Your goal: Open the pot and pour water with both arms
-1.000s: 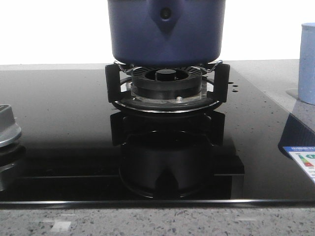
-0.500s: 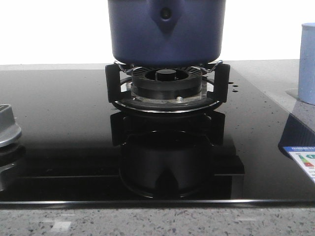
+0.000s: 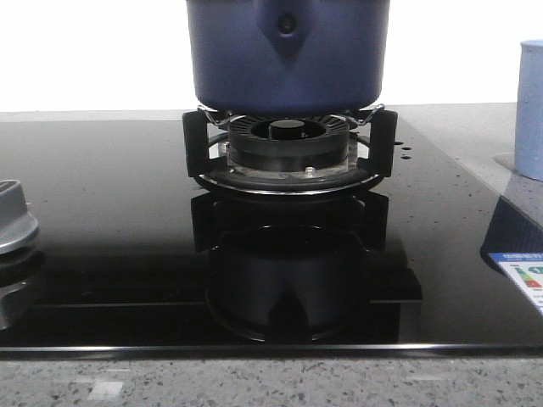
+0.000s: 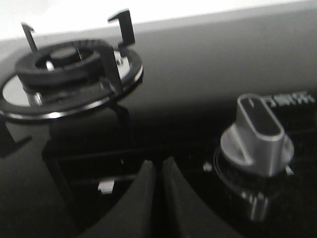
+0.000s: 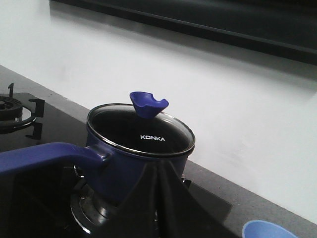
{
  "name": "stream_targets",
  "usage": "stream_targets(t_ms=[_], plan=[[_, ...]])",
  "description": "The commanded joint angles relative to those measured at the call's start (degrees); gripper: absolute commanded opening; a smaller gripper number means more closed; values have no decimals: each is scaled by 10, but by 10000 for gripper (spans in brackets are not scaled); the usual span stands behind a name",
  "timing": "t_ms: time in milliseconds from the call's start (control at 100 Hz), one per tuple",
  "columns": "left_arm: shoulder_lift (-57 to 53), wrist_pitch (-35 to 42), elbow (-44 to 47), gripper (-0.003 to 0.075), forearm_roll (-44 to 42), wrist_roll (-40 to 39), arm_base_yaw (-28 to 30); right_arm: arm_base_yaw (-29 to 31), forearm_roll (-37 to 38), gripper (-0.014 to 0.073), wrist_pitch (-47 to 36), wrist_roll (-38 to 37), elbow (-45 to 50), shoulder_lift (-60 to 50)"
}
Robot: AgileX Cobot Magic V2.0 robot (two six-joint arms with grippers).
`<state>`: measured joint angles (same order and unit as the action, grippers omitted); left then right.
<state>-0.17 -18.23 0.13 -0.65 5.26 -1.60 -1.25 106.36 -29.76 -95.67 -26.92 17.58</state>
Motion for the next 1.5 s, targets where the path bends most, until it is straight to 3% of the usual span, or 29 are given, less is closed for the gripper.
stream_targets(t_ms=[0,930,1090,1160,1280,1400,1490], plan=[[-18,15,26,-20,7,-7,0,-1,13,-64,22,1,-13,5],[-18,15,26,-20,7,-7,0,-1,13,-64,46,2,16,5],[-18,15,26,-20,7,-7,0,-3,-33,-64,54,15,48,5],[-18,15,26,-20,7,-7,0,-3,-119,-64,55,95,65,5],[-18,15,26,-20,7,-7,0,-3,-336,-64,86,367,92,5],[-18,15,26,-20,7,-7,0,-3,-621,-64,152,643,103,5],[-18,15,26,-20,7,-7,0,-3,-847,-64,248,781,107,5]])
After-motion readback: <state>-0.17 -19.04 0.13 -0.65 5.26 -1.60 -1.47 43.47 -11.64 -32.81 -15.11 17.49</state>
